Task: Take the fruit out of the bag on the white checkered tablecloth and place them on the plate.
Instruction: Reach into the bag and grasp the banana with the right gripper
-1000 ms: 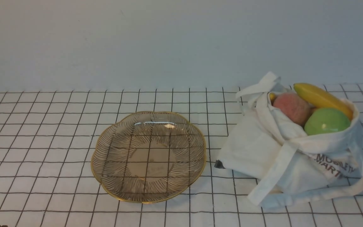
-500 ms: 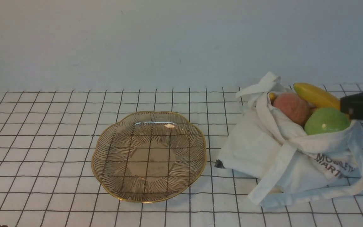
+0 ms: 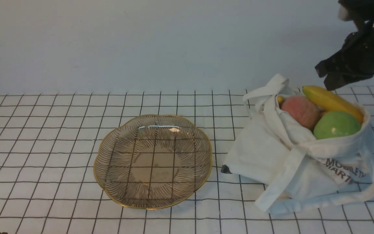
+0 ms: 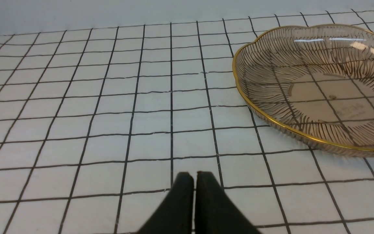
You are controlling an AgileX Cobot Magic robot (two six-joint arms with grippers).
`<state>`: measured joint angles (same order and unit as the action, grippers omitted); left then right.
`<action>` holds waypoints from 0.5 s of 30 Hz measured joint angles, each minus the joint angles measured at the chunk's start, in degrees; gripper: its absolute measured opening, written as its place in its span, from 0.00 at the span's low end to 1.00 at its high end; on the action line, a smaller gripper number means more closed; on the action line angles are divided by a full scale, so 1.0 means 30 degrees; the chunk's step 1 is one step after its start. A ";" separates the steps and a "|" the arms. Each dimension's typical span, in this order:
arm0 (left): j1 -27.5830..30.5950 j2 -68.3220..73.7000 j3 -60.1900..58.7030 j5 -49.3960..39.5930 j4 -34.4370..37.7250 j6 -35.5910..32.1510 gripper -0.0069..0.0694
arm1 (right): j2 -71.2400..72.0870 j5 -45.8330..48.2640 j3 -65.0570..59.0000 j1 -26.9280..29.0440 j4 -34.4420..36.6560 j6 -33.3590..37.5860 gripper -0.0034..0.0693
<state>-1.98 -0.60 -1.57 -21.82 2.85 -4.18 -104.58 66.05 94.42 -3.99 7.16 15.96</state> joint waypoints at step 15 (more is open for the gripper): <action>0.0000 0.0000 0.0000 0.0000 0.0000 0.0000 0.08 | -0.2472 -0.0213 0.1919 -0.1408 -0.3470 -0.0151 0.86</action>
<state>-1.98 -0.60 -1.57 -21.82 2.85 -4.18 -111.99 65.42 100.18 -8.22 -3.24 15.50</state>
